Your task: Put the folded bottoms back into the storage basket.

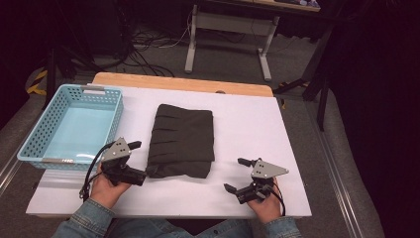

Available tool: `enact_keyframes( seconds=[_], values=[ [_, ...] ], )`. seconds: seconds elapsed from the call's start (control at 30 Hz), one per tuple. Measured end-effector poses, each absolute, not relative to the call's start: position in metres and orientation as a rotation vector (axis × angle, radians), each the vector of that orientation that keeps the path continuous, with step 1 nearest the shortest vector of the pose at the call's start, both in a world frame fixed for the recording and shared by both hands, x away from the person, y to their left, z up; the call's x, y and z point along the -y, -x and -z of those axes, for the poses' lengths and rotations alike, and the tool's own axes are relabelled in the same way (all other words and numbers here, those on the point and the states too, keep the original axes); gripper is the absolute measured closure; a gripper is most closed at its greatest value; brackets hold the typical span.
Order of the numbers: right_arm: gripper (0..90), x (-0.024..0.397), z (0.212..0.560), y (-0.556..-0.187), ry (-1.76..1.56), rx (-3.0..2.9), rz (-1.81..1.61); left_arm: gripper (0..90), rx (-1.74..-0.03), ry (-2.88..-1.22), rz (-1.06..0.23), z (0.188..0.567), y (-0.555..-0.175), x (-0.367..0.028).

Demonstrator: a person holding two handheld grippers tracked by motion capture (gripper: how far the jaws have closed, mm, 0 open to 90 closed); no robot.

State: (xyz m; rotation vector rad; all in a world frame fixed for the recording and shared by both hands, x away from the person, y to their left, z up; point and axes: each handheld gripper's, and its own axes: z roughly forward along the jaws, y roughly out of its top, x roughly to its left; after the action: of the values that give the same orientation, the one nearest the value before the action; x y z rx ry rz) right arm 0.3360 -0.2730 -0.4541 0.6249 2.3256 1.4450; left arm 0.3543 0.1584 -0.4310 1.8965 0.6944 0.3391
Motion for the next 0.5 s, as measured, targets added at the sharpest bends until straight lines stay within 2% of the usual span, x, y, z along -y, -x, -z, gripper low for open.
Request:
enact_keyframes(
  seconds=[0.5],
  values=[
    [0.0, 0.273, 0.454, -0.336, -0.625, -2.327, -1.444, 1.4, -0.707, -1.923, -0.340, 0.419, -0.369, -0.155]
  ],
)
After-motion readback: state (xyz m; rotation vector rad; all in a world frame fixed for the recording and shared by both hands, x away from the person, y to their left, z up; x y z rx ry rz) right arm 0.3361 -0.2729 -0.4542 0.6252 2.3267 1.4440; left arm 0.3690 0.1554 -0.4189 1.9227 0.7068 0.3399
